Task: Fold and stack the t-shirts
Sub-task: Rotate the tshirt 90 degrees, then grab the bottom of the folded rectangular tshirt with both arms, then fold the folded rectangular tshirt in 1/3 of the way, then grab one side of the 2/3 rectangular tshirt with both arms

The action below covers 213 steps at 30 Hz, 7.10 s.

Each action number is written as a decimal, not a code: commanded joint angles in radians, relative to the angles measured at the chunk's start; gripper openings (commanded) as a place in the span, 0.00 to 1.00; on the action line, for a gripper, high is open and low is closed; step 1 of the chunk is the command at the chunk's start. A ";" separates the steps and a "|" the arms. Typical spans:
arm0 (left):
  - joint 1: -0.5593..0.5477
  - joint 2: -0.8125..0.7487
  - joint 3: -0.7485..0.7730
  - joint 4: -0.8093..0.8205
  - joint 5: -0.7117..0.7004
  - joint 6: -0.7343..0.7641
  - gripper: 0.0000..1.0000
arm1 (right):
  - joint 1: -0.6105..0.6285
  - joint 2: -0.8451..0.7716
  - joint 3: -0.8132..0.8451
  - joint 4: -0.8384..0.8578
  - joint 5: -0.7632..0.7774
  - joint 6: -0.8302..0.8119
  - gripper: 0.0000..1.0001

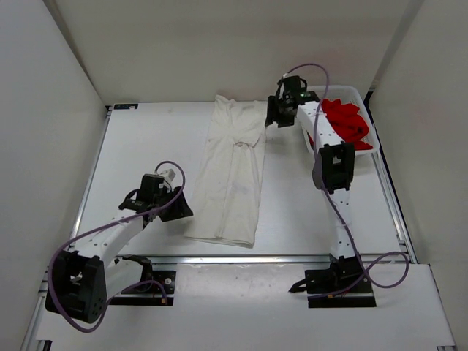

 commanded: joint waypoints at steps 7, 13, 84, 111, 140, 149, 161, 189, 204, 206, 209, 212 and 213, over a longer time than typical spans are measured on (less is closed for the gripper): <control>-0.008 -0.100 -0.009 -0.079 -0.149 -0.042 0.59 | 0.112 -0.870 -0.850 0.262 -0.011 0.041 0.43; 0.027 -0.048 -0.016 -0.088 -0.121 -0.044 0.56 | 0.334 -1.244 -1.566 0.559 -0.002 0.231 0.33; 0.085 0.868 0.804 0.330 0.077 -0.337 0.21 | -0.040 -0.534 -1.094 0.734 -0.369 0.178 0.08; -0.093 0.489 0.009 0.628 0.035 -0.375 0.32 | 0.285 -0.826 -1.705 0.923 -0.158 0.209 0.00; -0.181 0.343 -0.109 0.642 0.071 -0.335 0.37 | 0.390 -0.446 -1.059 0.672 -0.027 0.049 0.00; -0.148 0.296 -0.120 0.593 0.081 -0.317 0.38 | 0.308 -0.297 -0.683 0.672 0.170 0.045 0.00; -0.039 0.124 -0.051 0.421 0.046 -0.235 0.45 | 0.311 -0.739 -1.263 0.843 -0.017 0.120 0.00; -0.062 0.276 -0.078 0.449 -0.037 -0.226 0.28 | 0.156 -1.006 -1.969 1.122 -0.269 0.264 0.39; -0.105 0.090 -0.063 0.193 0.074 -0.151 0.00 | 0.302 -1.295 -2.088 0.993 -0.143 0.342 0.00; -0.126 -0.032 -0.077 0.012 0.069 -0.111 0.00 | 0.418 -1.423 -2.145 0.910 -0.071 0.393 0.00; -0.126 -0.257 -0.092 -0.172 0.112 -0.099 0.00 | 0.596 -1.652 -2.196 0.724 0.053 0.527 0.00; -0.088 -0.373 0.018 -0.268 0.115 -0.102 0.00 | 0.652 -1.803 -2.179 0.635 0.112 0.603 0.00; -0.068 -0.375 0.073 -0.265 0.132 -0.108 0.00 | 0.614 -1.821 -2.147 0.623 0.093 0.582 0.00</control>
